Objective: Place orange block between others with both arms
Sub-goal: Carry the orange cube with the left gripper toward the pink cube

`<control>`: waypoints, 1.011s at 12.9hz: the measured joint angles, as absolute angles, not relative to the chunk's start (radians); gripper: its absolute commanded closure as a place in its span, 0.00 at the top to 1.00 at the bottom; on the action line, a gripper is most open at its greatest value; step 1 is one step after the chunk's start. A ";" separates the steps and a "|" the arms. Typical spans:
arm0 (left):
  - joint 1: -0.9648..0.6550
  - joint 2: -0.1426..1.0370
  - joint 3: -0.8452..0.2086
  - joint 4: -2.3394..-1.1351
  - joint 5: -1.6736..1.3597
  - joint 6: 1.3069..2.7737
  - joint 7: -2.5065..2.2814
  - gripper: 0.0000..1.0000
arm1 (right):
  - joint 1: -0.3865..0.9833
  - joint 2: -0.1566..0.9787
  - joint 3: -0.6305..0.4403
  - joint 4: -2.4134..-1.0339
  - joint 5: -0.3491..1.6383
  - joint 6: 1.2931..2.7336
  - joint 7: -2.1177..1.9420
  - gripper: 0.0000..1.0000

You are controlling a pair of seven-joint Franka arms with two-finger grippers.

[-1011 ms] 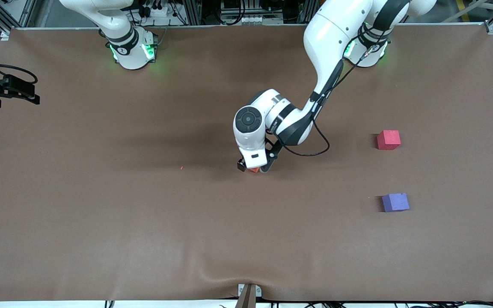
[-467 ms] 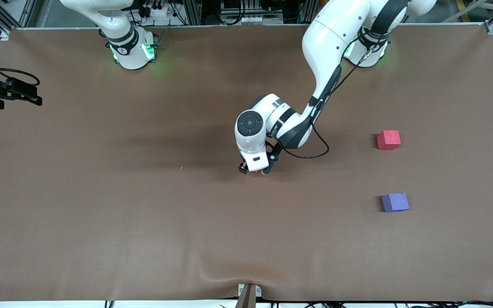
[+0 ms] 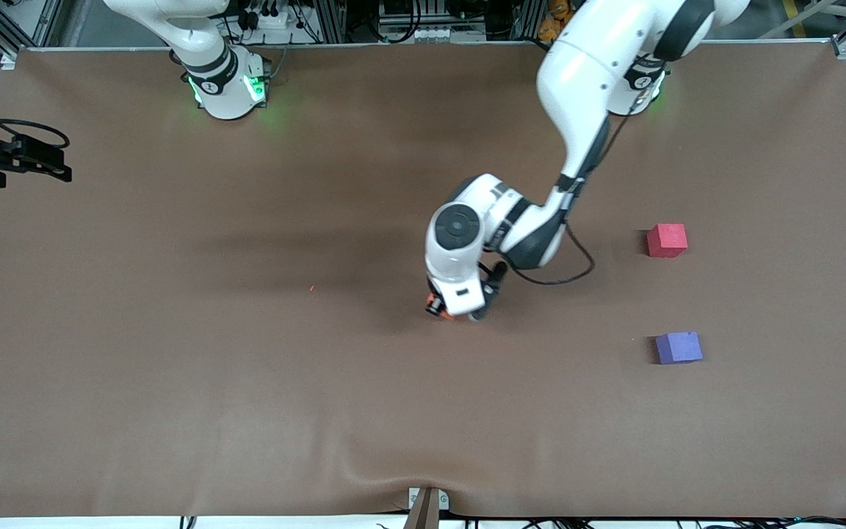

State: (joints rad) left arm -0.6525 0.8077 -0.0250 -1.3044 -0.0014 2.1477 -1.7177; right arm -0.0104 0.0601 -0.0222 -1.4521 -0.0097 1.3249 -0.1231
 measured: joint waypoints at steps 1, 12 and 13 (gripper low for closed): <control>-0.623 0.768 -0.025 -1.302 -0.001 2.103 -1.657 0.00 | -0.010 0.060 -0.022 -1.452 -0.010 1.325 -0.123 1.00; -0.171 0.380 -0.024 -1.561 -0.001 1.785 -0.649 0.00 | -0.011 0.060 -0.020 -1.451 -0.013 1.324 -0.123 1.00; -0.132 0.374 -0.024 -1.596 -0.001 1.792 -0.574 0.00 | -0.011 0.060 -0.020 -1.450 -0.013 1.324 -0.123 1.00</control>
